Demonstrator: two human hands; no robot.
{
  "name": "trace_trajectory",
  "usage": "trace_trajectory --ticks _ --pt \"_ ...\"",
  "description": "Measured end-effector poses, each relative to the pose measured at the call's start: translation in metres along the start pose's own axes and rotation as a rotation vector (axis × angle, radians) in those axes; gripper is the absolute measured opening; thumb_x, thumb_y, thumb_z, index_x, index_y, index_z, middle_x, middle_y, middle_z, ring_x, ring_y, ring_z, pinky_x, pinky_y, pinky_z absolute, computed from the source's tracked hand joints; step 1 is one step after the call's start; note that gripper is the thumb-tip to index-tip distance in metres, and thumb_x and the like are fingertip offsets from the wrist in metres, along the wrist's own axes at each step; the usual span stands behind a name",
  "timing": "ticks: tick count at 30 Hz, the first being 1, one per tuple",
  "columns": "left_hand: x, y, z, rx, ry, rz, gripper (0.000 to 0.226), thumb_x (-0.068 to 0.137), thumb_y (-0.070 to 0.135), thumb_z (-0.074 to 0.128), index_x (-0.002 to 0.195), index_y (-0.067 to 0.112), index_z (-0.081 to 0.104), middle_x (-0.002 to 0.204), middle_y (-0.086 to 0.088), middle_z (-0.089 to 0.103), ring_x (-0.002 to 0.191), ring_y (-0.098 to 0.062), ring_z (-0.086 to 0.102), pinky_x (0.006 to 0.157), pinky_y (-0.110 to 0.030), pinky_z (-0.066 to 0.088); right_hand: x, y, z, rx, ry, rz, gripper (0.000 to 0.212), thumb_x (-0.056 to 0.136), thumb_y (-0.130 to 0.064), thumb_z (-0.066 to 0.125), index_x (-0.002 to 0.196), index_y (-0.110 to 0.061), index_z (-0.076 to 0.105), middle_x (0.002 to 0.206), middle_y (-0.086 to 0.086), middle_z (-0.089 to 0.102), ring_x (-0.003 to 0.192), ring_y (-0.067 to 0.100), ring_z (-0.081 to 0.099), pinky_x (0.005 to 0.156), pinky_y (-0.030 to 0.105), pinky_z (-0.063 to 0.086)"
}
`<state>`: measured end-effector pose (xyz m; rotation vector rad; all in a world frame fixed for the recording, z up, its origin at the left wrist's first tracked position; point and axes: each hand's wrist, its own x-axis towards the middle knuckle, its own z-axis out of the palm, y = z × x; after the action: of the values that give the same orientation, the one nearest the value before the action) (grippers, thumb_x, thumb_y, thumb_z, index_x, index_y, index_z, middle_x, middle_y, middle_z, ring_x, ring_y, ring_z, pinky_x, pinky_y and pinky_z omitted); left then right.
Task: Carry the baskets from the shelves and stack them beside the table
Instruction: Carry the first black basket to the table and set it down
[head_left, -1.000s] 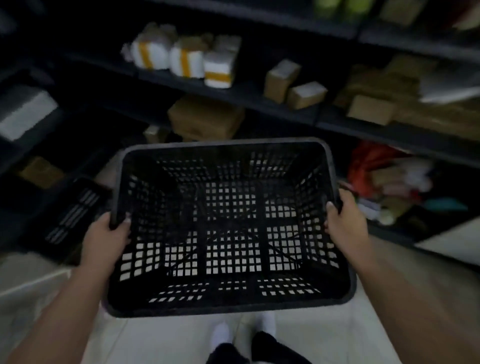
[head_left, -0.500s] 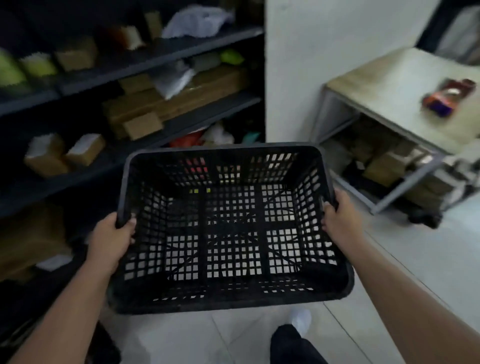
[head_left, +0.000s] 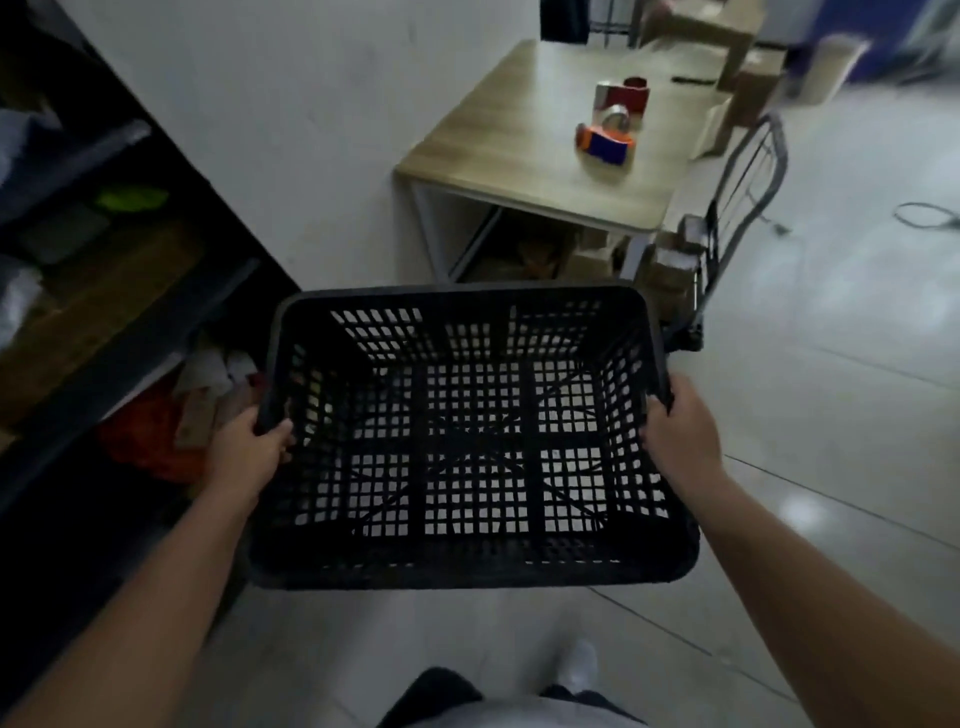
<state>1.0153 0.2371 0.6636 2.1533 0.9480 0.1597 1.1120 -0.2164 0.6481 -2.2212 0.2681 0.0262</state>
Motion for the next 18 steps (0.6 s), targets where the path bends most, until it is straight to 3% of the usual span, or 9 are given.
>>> trace_trajectory --ticks 3,10,18 --pt "0.041 0.032 0.037 -0.017 -0.07 0.014 0.012 0.1 0.02 0.06 0.108 0.013 0.066 0.089 -0.009 0.072 0.08 -0.03 0.068 0.079 -0.049 0.056 0.035 0.008 0.003 0.01 0.029 0.046 0.028 0.096 -0.021 0.042 0.122 -0.017 0.053 0.107 0.009 0.065 0.094 0.032 0.064 0.084 0.052 0.053" --pt "0.175 0.077 0.11 -0.006 -0.171 0.038 0.009 0.096 0.011 0.061 0.102 0.014 0.066 0.084 -0.006 0.07 0.066 -0.021 0.063 0.062 -0.029 0.047 0.125 0.016 0.059 0.002 0.098 0.167 0.023 0.095 -0.022 0.043 0.115 -0.018 0.054 0.104 0.008 0.064 0.092 0.032 0.064 0.083 0.052 0.053" --pt "0.359 0.099 0.229 0.032 -0.259 -0.022 0.025 0.095 0.014 0.062 0.119 0.018 0.068 0.088 -0.002 0.069 0.067 -0.012 0.062 0.054 -0.026 0.041 0.247 0.025 0.17 -0.025 0.135 0.344 0.027 0.097 -0.026 0.04 0.122 -0.021 0.049 0.111 0.008 0.063 0.095 0.033 0.065 0.083 0.054 0.054"
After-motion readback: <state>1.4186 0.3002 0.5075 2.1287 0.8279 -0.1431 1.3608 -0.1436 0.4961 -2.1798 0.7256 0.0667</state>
